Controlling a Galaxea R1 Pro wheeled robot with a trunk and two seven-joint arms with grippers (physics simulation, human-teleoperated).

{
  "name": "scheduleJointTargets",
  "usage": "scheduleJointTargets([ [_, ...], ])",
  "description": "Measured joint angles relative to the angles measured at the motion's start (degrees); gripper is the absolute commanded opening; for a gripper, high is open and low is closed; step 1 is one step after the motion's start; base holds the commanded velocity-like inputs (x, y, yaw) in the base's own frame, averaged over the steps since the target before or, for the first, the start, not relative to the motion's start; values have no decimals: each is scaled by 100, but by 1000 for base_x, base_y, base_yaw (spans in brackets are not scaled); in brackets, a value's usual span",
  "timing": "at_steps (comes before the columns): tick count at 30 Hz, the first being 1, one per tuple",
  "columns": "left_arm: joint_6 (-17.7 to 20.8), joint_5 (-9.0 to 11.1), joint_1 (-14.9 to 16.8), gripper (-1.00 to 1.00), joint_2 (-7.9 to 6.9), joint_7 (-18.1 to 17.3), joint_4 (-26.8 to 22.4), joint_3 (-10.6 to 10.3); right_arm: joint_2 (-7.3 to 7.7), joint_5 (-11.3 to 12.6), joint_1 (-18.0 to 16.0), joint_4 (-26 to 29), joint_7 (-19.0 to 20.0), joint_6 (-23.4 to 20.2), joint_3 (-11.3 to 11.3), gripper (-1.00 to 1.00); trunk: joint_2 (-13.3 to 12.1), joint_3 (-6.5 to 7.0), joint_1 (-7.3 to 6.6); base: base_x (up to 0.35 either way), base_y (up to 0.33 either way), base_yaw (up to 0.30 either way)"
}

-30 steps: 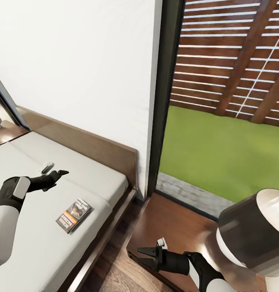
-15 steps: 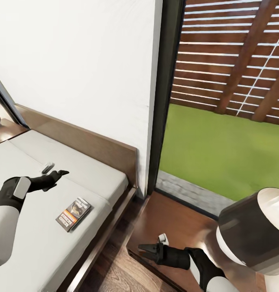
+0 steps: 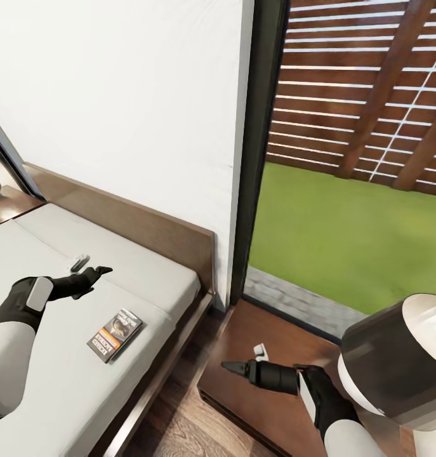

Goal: In the bedroom, move the book from the bed onto either nightstand, and place the two sandals side by side next to the bed.

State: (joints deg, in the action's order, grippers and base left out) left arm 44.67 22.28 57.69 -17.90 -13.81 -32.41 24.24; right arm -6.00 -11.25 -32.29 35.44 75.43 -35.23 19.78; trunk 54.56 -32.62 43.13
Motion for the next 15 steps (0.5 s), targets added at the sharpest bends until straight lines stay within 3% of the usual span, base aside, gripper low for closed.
scheduleJointTargets([
  [2,2,2,-4,100,2,-1,3,0,2,89,0,9,88,-4,-1,100,0,0,0,0,0,0],
  [6,6,8,-8,100,3,0,12,0,3,524,0,15,471,-3,-5,100,0,0,0,0,0,0],
  [15,-1,15,-9,100,-4,-2,191,5,2,732,-1,19,669,-3,-1,100,0,0,0,0,0,0],
])
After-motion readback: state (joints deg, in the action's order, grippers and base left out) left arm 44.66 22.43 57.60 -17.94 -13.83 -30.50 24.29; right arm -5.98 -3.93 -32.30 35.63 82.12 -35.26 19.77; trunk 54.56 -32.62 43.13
